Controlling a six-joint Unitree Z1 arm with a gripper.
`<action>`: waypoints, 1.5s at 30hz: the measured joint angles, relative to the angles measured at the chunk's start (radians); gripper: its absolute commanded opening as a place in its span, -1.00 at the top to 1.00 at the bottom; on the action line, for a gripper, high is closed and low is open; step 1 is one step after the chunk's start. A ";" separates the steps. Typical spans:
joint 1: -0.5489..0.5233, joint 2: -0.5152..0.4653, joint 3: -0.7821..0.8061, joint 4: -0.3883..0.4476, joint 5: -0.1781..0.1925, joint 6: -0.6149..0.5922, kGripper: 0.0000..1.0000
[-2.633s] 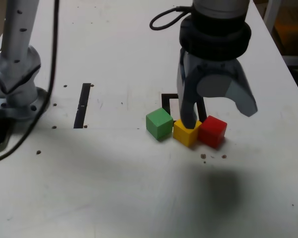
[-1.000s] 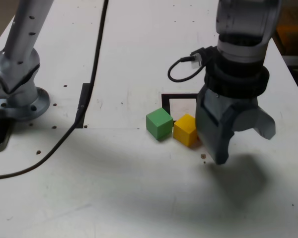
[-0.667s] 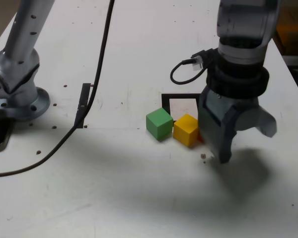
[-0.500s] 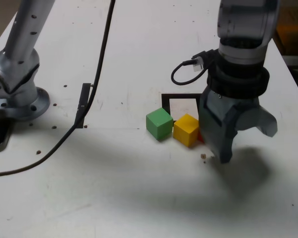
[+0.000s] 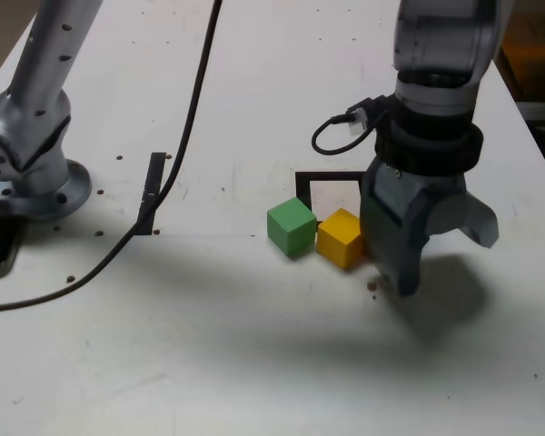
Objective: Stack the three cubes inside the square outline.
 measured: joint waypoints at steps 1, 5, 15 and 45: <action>0.003 0.001 0.003 -0.004 -0.002 0.002 -0.79; 0.016 0.012 0.013 -0.040 -0.015 0.016 -0.80; 0.046 0.029 0.029 -0.071 -0.043 0.056 -0.67; 0.022 0.015 0.064 -0.082 -0.091 0.059 0.34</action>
